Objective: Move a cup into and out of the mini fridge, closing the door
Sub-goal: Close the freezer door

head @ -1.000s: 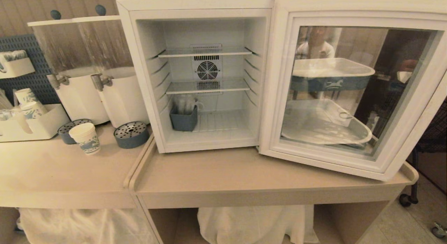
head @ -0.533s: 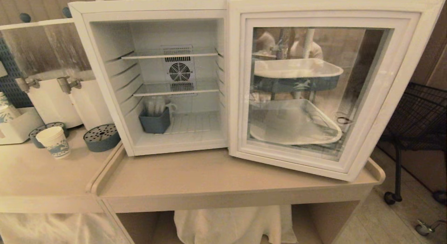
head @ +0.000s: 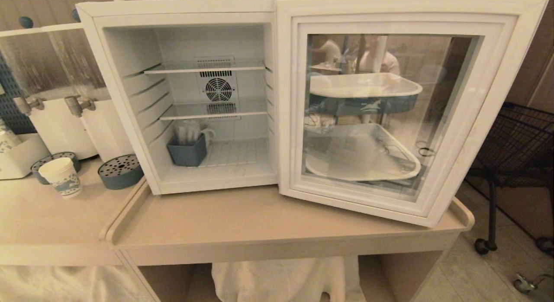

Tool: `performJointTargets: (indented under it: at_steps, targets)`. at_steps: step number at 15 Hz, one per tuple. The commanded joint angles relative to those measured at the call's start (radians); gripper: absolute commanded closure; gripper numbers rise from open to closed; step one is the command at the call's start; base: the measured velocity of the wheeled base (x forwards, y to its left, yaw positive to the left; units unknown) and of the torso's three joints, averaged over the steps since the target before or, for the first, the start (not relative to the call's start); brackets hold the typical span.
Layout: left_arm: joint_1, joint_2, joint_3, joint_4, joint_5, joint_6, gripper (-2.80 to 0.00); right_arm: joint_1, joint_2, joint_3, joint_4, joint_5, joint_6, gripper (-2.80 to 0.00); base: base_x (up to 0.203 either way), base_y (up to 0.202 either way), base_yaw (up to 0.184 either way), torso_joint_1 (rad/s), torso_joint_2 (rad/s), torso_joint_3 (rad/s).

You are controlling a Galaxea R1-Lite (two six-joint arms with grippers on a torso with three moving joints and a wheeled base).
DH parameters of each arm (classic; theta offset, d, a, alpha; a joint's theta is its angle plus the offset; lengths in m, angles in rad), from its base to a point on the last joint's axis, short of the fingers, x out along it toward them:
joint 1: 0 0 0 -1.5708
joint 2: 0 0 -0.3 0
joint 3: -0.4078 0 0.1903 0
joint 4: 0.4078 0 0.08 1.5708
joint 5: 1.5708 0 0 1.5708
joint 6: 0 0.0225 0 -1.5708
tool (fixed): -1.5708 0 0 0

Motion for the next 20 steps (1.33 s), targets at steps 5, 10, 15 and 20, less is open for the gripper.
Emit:
performJointTargets:
  at_steps: [5, 10, 15, 20]
  targets:
    - [0.000, 0.002, 0.000, 0.001, 0.000, 0.001, 0.00, 0.000, 0.000, 0.000, 0.002, -0.001, -0.001, 0.00, 0.000, 0.000, 0.000, 0.000, 0.00, 0.000]
    - [0.000, 0.002, 0.000, 0.001, 0.000, 0.001, 0.00, 0.002, 0.000, 0.000, 0.000, -0.009, 0.010, -2.80, 0.000, 0.000, 0.000, 0.000, 0.00, 0.000]
    - [0.000, 0.002, 0.000, 0.001, 0.000, 0.004, 0.00, 0.001, 0.011, -0.168, 0.026, -0.012, 0.007, -2.80, 0.000, 0.000, 0.000, 0.000, 0.00, 0.000]
    - [0.000, 0.002, 0.000, 0.001, 0.000, -0.002, 0.00, 0.003, 0.379, -0.566, 0.076, -0.074, 0.018, -2.80, 0.000, 0.000, 0.000, 0.000, 0.00, 0.000]
